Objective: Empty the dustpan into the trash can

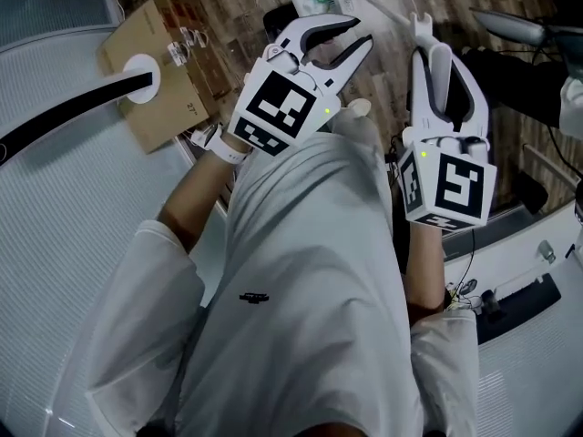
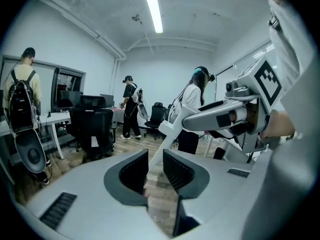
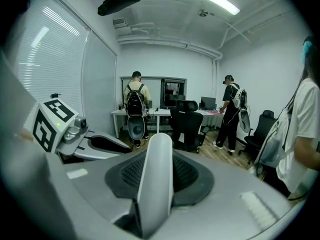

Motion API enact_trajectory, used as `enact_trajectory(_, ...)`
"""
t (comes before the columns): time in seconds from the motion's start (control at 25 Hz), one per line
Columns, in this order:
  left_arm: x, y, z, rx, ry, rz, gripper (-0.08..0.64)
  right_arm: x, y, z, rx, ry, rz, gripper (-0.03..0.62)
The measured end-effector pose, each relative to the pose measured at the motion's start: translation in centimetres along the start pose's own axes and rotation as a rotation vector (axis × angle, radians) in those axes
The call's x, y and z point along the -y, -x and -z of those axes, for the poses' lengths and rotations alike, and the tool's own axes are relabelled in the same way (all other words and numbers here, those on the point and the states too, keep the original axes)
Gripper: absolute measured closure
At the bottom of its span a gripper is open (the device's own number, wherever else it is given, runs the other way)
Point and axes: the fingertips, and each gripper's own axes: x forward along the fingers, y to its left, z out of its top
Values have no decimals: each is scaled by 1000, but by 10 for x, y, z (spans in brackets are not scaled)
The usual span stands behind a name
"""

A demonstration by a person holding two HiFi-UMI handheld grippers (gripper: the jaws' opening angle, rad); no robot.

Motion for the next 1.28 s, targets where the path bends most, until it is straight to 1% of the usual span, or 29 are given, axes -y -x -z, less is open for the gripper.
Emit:
enact_trajectory(0.2,10,-17,0,-15,-107,87,439,-8,4,-6,2,13,-11,466)
enact_trajectory(0.44,18,-38,3,-41,-225,181,422,-17,6,-11,9,18,-16,466)
enact_trajectory(0.56,22,-45,0,-38,-257,208,420,-19,7,-16,12,20,-22,466)
enact_trajectory(0.76,32,-47,-3,-22,-281,236,417,-28,19,-19,21,32,-28,466)
enact_trajectory(0.96,37,-43,-6,11,-272,218,437,-33,30,-15,26,22,-35,466)
enact_trajectory(1.12,33,-39,1,-6,-282,198,443,-41,27,-11,22,50,-73,466)
enact_trajectory(1.28,29,-39,2,7,-242,165,443,-42,23,-11,10,69,-89,466)
